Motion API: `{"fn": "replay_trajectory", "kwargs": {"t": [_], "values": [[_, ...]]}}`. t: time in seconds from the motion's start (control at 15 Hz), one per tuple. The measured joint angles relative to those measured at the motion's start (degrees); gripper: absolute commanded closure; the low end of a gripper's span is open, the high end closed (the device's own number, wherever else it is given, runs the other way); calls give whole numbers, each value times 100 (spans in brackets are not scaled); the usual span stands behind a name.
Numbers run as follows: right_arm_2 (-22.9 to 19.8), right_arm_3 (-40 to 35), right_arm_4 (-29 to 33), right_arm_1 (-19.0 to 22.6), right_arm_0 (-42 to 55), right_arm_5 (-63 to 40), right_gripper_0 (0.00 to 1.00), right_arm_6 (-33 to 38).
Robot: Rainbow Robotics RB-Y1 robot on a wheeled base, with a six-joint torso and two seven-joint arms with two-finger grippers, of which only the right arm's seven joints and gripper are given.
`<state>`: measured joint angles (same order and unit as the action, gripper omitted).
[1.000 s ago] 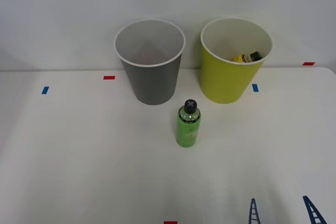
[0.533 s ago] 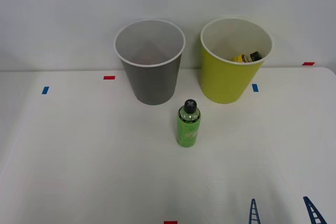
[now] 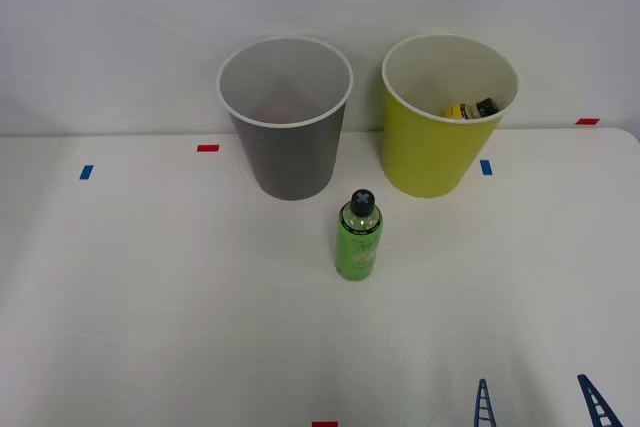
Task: Put cans in the gray bin, plastic bottles in the light green bin
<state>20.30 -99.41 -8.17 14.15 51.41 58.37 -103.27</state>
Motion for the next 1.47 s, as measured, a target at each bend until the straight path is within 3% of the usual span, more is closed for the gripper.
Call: {"fn": "replay_trajectory", "kwargs": {"t": [1.47], "values": [[0, 0, 0, 0, 0, 0, 4, 0]]}}
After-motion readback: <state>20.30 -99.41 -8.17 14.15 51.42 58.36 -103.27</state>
